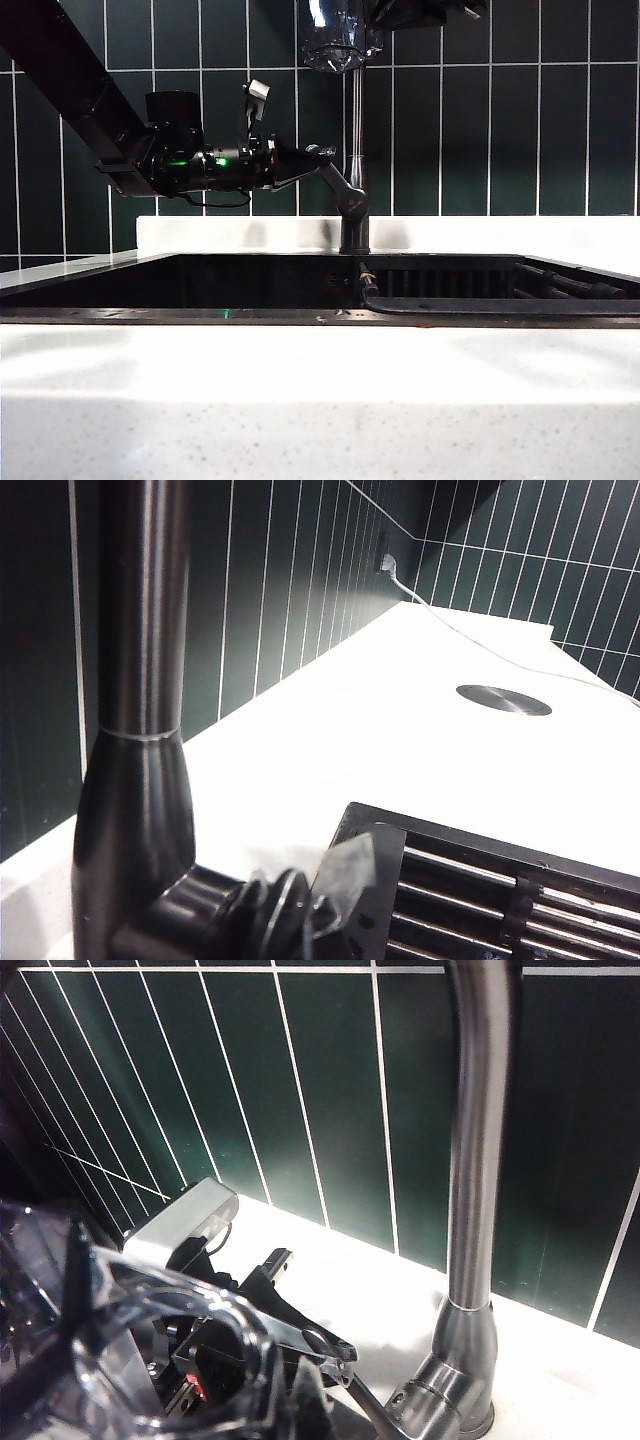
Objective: Pick up the mug next to the sink, go to the faucet to get some water, pour the water into the sink, and finally put the mug back to its place.
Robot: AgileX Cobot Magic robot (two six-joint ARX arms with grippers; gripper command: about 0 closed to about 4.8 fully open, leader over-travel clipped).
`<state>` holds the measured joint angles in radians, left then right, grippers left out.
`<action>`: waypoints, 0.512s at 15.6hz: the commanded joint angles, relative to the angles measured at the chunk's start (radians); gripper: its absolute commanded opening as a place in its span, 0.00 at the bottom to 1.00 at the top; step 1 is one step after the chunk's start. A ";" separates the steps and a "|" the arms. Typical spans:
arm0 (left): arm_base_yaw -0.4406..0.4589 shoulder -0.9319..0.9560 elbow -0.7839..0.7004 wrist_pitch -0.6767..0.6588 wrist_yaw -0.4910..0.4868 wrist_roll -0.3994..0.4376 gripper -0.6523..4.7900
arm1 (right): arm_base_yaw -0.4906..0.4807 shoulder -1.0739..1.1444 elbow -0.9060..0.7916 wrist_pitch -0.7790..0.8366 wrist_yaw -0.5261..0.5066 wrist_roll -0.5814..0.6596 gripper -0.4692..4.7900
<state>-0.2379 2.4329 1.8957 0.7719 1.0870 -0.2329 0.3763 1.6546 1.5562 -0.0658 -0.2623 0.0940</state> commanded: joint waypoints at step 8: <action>-0.013 -0.028 -0.090 0.099 -0.051 -0.036 0.11 | 0.000 -0.007 0.006 0.013 -0.002 -0.010 0.08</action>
<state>-0.2436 2.4092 1.8103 0.8722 1.0458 -0.2413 0.3763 1.6546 1.5562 -0.0731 -0.2619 0.0849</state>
